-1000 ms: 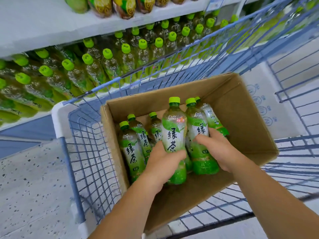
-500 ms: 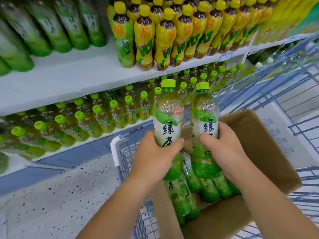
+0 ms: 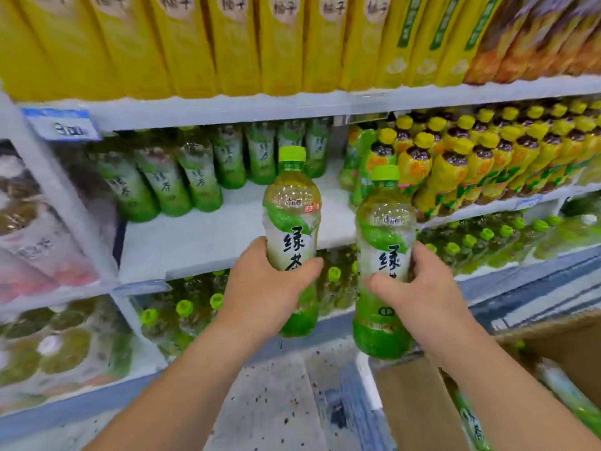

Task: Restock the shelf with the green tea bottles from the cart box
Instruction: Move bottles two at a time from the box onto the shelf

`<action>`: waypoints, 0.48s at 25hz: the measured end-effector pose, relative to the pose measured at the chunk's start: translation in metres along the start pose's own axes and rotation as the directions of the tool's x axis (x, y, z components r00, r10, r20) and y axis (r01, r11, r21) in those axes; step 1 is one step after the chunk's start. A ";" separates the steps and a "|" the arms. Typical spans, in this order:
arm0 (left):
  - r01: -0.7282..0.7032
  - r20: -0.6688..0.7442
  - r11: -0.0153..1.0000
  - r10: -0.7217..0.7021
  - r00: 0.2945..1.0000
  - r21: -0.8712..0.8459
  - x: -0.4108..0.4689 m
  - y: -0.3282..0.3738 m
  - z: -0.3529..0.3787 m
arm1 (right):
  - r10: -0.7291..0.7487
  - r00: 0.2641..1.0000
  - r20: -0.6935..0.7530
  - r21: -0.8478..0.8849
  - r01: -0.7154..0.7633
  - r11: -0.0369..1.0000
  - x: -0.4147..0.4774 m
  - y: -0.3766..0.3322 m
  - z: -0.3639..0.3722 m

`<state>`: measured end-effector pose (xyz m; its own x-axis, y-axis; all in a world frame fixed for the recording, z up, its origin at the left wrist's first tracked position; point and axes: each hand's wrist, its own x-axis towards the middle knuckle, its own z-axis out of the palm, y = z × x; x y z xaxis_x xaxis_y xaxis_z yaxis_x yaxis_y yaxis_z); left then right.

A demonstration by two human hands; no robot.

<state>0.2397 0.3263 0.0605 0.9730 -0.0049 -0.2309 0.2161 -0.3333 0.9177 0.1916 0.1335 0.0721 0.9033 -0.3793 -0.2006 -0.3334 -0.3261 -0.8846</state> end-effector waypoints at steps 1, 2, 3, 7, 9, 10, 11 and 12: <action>-0.014 -0.012 1.000 0.014 1.000 0.006 0.007 -0.004 -0.017 | -0.019 1.000 0.003 0.001 0.019 1.000 0.004 -0.007 0.017; -0.032 -0.016 0.999 0.032 0.999 0.016 0.014 -0.008 -0.032 | -0.036 0.999 0.007 0.006 0.036 0.999 0.008 -0.014 0.033; -0.043 -0.021 0.999 0.044 0.999 0.030 0.020 -0.013 -0.045 | -0.050 0.999 0.017 0.006 0.050 0.999 0.011 -0.020 0.047; -0.057 -0.043 0.998 0.059 0.997 0.041 0.045 -0.038 -0.084 | -0.071 0.995 0.073 0.010 0.070 0.997 0.031 -0.031 0.099; -0.061 -0.054 0.998 0.062 0.997 0.017 0.061 -0.048 -0.092 | -0.075 0.993 0.089 0.013 0.074 0.997 0.046 -0.030 0.118; -0.066 -0.061 0.998 0.066 0.996 0.007 0.070 -0.052 -0.094 | -0.084 0.993 0.088 0.015 0.083 0.996 0.055 -0.029 0.125; -0.077 -0.069 0.997 0.077 0.995 0.000 0.079 -0.056 -0.095 | -0.097 0.992 0.082 0.015 0.096 0.995 0.066 -0.028 0.131; -0.096 -0.080 0.995 0.095 0.992 -0.003 0.089 -0.058 -0.096 | -0.110 0.991 0.072 0.020 0.109 0.994 0.076 -0.028 0.136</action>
<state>0.3212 0.4351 0.0181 0.9925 0.0392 -0.1157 0.1221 -0.3287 0.9365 0.3063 0.2312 0.0247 0.9515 -0.2777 -0.1322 -0.2279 -0.3478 -0.9095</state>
